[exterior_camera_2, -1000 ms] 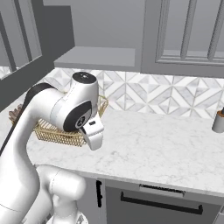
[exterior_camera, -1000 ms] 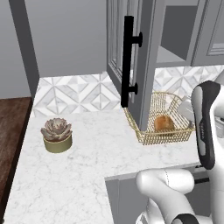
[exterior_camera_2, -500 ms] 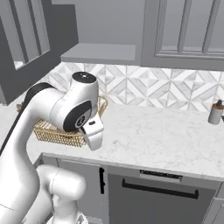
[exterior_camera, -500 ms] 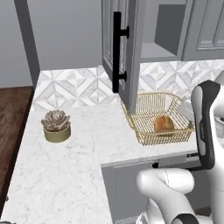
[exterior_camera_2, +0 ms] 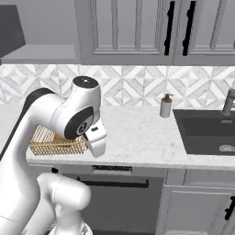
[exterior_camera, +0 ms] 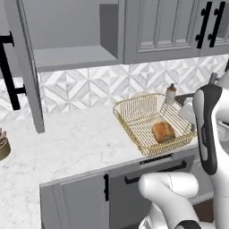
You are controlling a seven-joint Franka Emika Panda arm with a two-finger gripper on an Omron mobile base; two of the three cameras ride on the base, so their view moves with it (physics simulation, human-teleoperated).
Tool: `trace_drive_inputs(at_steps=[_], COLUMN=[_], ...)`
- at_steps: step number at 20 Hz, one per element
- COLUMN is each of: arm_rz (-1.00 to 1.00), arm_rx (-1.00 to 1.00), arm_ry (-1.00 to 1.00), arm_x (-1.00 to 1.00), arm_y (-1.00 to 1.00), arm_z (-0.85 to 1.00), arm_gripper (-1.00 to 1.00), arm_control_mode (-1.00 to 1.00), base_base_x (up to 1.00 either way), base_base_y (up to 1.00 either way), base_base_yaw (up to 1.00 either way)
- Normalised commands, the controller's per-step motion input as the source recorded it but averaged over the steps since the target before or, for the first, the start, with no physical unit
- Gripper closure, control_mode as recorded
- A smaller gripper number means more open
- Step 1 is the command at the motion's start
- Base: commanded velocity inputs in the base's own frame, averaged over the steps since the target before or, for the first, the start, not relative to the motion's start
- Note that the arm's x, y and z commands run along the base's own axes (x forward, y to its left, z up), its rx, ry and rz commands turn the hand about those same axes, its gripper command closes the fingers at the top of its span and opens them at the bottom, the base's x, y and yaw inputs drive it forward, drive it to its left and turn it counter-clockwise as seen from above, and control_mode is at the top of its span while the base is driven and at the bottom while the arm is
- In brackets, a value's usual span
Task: Open the cabinet, pick up the bread from the cabinet and place it in the basket. Then move the basket to the dining counter.
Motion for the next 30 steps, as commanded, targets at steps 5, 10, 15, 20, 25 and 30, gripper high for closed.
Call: trace_drive_inputs(at_steps=[5, 10, 15, 20, 25, 30], arm_rz=[0.00, 0.00, 0.00, 0.00, 0.00, 0.00], arm_rx=[0.00, 0.00, 0.00, 0.00, 0.00, 0.00], arm_ry=[0.00, 0.00, 0.00, 0.00, 0.00, 0.00], arm_x=[0.00, 0.00, 0.00, 0.00, 0.00, 0.00], arm_y=[0.00, 0.00, 0.00, 0.00, 0.00, 0.00], arm_z=[0.00, 0.00, 0.00, 0.00, 0.00, 0.00], arm_gripper=[1.00, 1.00, 1.00, 1.00, 1.00, 1.00], arm_control_mode=[1.00, 1.00, 1.00, 1.00, 1.00, 1.00], base_base_x=[0.00, 0.00, 0.00, 0.00, 0.00, 0.00], base_base_y=[-1.00, -0.99, -0.82, -0.75, -0.77, -0.94], base_base_yaw=[-0.48, -0.64, -0.72, -0.75, -0.76, -0.64])
